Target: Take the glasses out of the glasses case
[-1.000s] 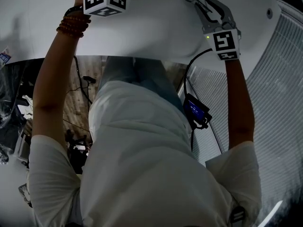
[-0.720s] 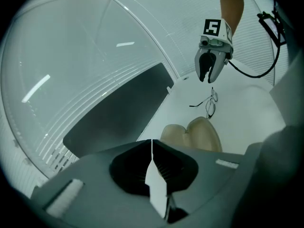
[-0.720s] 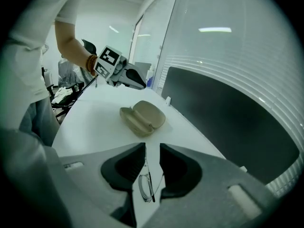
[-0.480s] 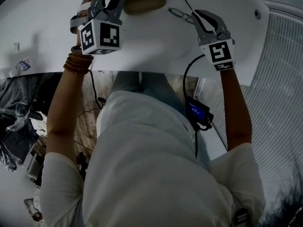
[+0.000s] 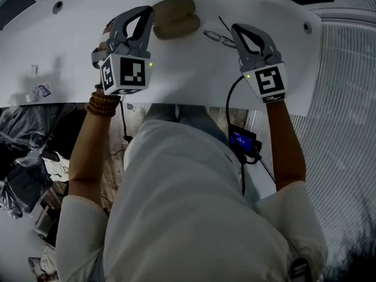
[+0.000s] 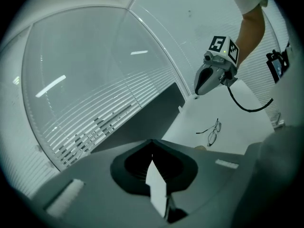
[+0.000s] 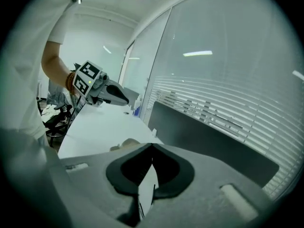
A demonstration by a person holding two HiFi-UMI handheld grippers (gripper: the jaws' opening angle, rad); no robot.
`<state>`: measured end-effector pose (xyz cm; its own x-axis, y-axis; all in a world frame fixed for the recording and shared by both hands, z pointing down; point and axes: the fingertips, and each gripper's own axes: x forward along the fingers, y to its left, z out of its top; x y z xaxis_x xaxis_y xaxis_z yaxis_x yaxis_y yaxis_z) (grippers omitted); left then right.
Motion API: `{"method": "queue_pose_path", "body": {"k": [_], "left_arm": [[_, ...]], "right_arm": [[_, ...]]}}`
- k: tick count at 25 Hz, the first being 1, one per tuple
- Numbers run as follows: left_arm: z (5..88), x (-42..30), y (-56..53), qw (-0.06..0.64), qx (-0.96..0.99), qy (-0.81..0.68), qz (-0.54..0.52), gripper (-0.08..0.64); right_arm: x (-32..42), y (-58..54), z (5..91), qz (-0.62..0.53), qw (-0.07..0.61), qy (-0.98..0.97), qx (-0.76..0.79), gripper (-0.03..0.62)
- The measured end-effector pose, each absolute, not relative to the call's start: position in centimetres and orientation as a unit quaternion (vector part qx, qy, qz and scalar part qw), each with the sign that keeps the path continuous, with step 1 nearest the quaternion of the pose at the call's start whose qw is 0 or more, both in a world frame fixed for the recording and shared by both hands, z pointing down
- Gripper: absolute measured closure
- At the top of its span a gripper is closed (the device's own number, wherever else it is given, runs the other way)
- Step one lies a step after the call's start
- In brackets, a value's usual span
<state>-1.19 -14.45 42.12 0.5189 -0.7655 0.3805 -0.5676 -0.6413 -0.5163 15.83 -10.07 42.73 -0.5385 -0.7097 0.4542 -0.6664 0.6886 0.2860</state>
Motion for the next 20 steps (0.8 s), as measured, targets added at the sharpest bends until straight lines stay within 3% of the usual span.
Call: {"method": "queue_pose_path", "body": {"k": [20], "left_arm": [[31.0,-2.0,-12.0,0.093,-0.876,0.441,-0.172,0.557]], "right_arm": [[15.0,-8.7,28.2,-0.019,0.108,-0.868,0.484,0.591]]}}
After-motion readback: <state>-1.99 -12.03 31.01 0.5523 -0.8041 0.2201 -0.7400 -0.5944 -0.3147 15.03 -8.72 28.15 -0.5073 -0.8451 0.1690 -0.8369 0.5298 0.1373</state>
